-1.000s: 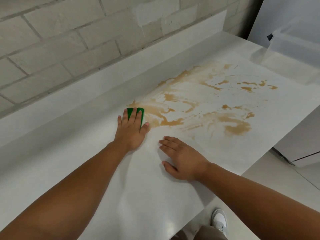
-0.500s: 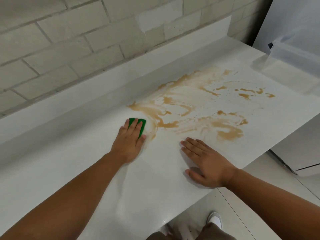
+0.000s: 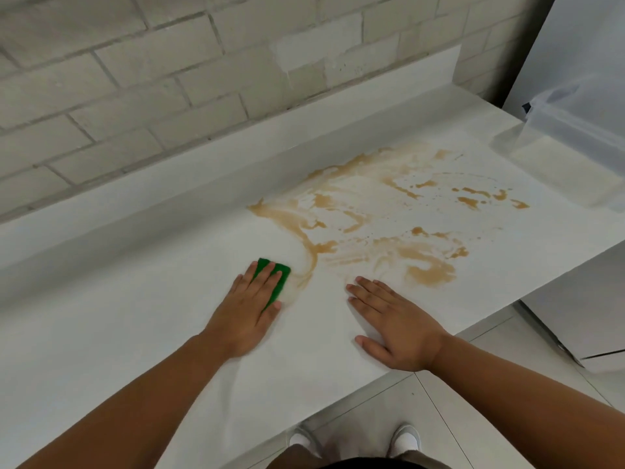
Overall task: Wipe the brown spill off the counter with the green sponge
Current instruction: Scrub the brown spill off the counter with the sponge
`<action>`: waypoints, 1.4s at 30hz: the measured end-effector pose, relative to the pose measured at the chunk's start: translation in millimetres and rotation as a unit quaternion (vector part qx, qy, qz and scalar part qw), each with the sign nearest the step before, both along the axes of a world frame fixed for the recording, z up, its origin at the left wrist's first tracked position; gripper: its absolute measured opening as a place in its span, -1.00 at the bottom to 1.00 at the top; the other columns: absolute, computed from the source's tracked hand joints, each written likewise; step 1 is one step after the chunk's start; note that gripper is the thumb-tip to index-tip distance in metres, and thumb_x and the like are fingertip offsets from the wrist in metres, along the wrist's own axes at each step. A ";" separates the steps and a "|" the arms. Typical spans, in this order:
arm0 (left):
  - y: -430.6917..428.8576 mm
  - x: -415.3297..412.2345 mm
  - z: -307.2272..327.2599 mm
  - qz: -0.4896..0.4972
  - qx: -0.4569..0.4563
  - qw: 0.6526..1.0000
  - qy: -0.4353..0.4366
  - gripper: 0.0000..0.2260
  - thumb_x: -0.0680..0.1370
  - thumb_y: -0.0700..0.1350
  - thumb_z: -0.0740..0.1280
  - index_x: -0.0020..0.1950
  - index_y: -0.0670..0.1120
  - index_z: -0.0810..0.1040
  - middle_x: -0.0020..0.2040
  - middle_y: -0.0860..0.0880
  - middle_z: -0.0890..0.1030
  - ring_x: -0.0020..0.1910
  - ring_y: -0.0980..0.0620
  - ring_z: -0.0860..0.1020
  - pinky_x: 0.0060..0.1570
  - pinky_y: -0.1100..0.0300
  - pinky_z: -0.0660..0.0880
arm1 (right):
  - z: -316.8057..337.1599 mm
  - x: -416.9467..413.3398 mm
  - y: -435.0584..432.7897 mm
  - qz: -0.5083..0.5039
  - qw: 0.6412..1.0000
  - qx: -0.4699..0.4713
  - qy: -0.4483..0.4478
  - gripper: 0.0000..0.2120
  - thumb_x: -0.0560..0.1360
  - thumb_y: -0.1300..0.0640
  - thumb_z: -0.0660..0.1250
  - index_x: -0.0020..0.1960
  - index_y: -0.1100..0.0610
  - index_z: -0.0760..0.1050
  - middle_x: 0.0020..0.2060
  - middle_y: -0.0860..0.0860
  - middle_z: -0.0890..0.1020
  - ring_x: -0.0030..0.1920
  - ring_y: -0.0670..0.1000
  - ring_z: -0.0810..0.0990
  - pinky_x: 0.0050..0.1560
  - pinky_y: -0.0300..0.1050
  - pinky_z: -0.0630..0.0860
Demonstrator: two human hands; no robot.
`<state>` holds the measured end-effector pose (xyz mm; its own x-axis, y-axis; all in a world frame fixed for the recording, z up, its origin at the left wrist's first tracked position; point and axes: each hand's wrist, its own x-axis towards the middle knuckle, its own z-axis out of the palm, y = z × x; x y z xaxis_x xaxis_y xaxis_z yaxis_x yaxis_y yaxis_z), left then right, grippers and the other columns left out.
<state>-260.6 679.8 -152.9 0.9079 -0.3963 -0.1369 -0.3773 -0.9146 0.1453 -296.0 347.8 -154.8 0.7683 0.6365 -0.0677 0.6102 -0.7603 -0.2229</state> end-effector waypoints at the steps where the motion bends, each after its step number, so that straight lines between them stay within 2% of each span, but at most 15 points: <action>1: -3.6 5.4 -0.2 0.042 0.002 0.999 0.003 -0.43 0.64 0.22 -0.18 0.63 0.07 -0.07 0.63 0.08 -0.08 0.59 0.03 -0.25 0.54 -0.14 -0.01 | -0.6 0.0 -0.1 -0.001 1.000 0.002 0.002 -0.31 0.61 -0.27 -0.09 0.58 0.14 0.05 0.58 0.03 -0.04 0.56 -0.02 -0.26 0.53 -0.01 -0.14; 3: -28.8 14.2 -0.1 0.129 0.012 0.992 0.003 -0.37 0.59 0.27 -0.25 0.63 0.05 -0.09 0.63 0.06 -0.10 0.59 -0.05 -0.23 0.55 -0.14 -0.09 | -0.2 0.1 -0.9 0.000 1.000 0.010 0.009 -0.31 0.60 -0.27 -0.10 0.58 0.13 0.05 0.58 0.02 -0.04 0.56 -0.03 -0.26 0.54 -0.02 -0.15; 5: -61.2 17.4 0.2 0.171 0.022 0.985 0.005 -0.35 0.58 0.27 -0.27 0.63 0.03 -0.11 0.63 0.04 -0.13 0.59 -0.10 -0.24 0.54 -0.12 -0.16 | 0.0 0.1 -1.0 -0.002 1.000 0.016 0.015 -0.31 0.60 -0.27 -0.09 0.58 0.12 0.05 0.58 0.01 -0.05 0.56 -0.04 -0.25 0.55 -0.02 -0.15; 9: -97.2 -6.4 1.7 0.108 0.010 0.994 0.020 -0.38 0.59 0.27 -0.29 0.62 0.08 -0.18 0.63 0.07 -0.18 0.57 -0.05 -0.31 0.55 -0.12 -0.17 | 0.3 0.1 -3.1 0.007 1.000 0.015 0.026 -0.31 0.59 -0.26 -0.09 0.59 0.11 0.00 0.58 -0.01 -0.09 0.55 -0.06 -0.29 0.55 -0.04 -0.17; 12: -82.8 -38.4 3.9 0.043 -0.003 0.999 0.020 -0.43 0.63 0.24 -0.23 0.62 0.10 -0.15 0.62 0.12 -0.19 0.56 0.04 -0.34 0.56 -0.06 -0.18 | 0.1 0.3 -3.2 0.009 0.999 0.017 0.026 -0.31 0.59 -0.25 -0.09 0.59 0.12 0.00 0.58 0.00 -0.09 0.55 -0.05 -0.28 0.53 -0.07 -0.22; 14: -59.3 -51.9 3.0 0.038 -0.011 0.999 0.017 -0.44 0.64 0.23 -0.20 0.63 0.09 -0.09 0.62 0.12 -0.16 0.56 0.08 -0.33 0.56 -0.04 -0.16 | -0.5 0.4 -4.3 0.014 1.000 0.011 0.021 -0.31 0.59 -0.26 -0.12 0.59 0.12 -0.02 0.59 0.01 -0.10 0.55 -0.04 -0.29 0.53 -0.07 -0.23; 18: -37.0 -44.5 -0.8 0.157 -0.012 0.987 0.005 -0.38 0.60 0.27 -0.25 0.63 0.07 -0.04 0.63 0.08 -0.08 0.59 0.01 -0.22 0.54 -0.16 -0.03 | 0.6 0.3 -4.3 0.016 1.000 0.002 0.027 -0.29 0.58 -0.29 -0.17 0.60 0.11 -0.07 0.58 -0.01 -0.14 0.54 -0.05 -0.31 0.55 -0.05 -0.22; 22: -82.4 -29.4 -3.5 0.247 0.045 0.968 0.002 -0.30 0.58 0.30 -0.28 0.63 -0.07 -0.10 0.63 -0.06 -0.10 0.59 -0.14 -0.24 0.54 -0.16 -0.16 | 0.0 0.8 -3.7 0.016 0.999 0.018 0.024 -0.27 0.57 -0.30 -0.16 0.59 0.13 0.00 0.59 0.01 -0.07 0.56 -0.03 -0.24 0.55 -0.03 -0.18; 24: -102.5 -37.2 -4.4 0.213 0.054 0.976 -0.001 -0.29 0.58 0.31 -0.27 0.62 -0.08 -0.16 0.63 -0.07 -0.15 0.58 -0.11 -0.30 0.54 -0.13 -0.19 | -0.9 1.2 -4.0 0.015 1.000 0.010 0.024 -0.27 0.57 -0.30 -0.16 0.59 0.12 -0.02 0.59 0.01 -0.08 0.56 -0.03 -0.24 0.56 -0.03 -0.17; 27: -103.7 -69.1 -0.8 0.119 0.017 0.993 0.004 -0.36 0.62 0.27 -0.19 0.62 -0.02 -0.19 0.62 0.00 -0.20 0.57 0.00 -0.34 0.56 -0.07 -0.17 | -1.8 1.6 -4.8 0.016 1.000 0.008 0.026 -0.27 0.57 -0.30 -0.16 0.59 0.12 -0.05 0.59 0.00 -0.10 0.56 -0.04 -0.26 0.55 -0.03 -0.17; 31: -49.2 -93.1 -1.9 0.047 -0.018 0.999 -0.013 -0.46 0.69 0.17 -0.07 0.63 0.00 -0.04 0.64 0.02 -0.07 0.59 0.04 -0.23 0.55 -0.11 0.00 | -2.2 1.6 -5.2 0.020 0.999 0.010 0.026 -0.27 0.57 -0.29 -0.16 0.59 0.13 -0.04 0.59 0.01 -0.10 0.56 -0.02 -0.26 0.56 -0.02 -0.16; 34: -17.1 -86.1 -3.2 0.121 -0.025 0.992 -0.012 -0.44 0.67 0.19 -0.12 0.63 0.00 0.01 0.63 0.03 -0.03 0.60 0.06 -0.20 0.54 -0.13 0.03 | -2.1 1.6 -5.8 0.020 0.999 0.009 0.024 -0.27 0.57 -0.29 -0.18 0.59 0.12 -0.05 0.59 0.00 -0.11 0.56 -0.03 -0.26 0.55 -0.03 -0.18; 38: -44.2 -66.2 -5.8 0.291 0.011 0.956 -0.020 -0.30 0.57 0.29 -0.30 0.63 -0.03 -0.04 0.64 0.01 -0.05 0.60 -0.04 -0.19 0.55 -0.12 -0.10 | -2.1 0.5 -5.1 0.021 1.000 0.008 0.020 -0.27 0.58 -0.29 -0.18 0.59 0.13 -0.04 0.59 0.00 -0.11 0.56 -0.02 -0.25 0.55 -0.04 -0.18; 40: -72.1 -59.0 -6.3 0.313 0.029 0.949 -0.017 -0.27 0.55 0.31 -0.32 0.63 -0.05 -0.06 0.64 -0.02 -0.06 0.60 -0.09 -0.20 0.55 -0.12 -0.13 | -1.6 0.5 -5.1 0.021 1.000 0.009 0.019 -0.27 0.57 -0.29 -0.17 0.59 0.13 -0.04 0.59 0.01 -0.09 0.56 -0.02 -0.24 0.55 -0.04 -0.18; 42: -95.7 -54.1 -7.5 0.286 0.029 0.958 -0.016 -0.29 0.57 0.31 -0.30 0.63 -0.04 -0.10 0.64 -0.02 -0.08 0.59 -0.09 -0.23 0.55 -0.12 -0.15 | -1.1 0.7 -4.9 0.019 1.000 0.009 0.018 -0.28 0.58 -0.29 -0.15 0.59 0.13 -0.03 0.59 0.01 -0.09 0.56 -0.02 -0.23 0.55 -0.05 -0.18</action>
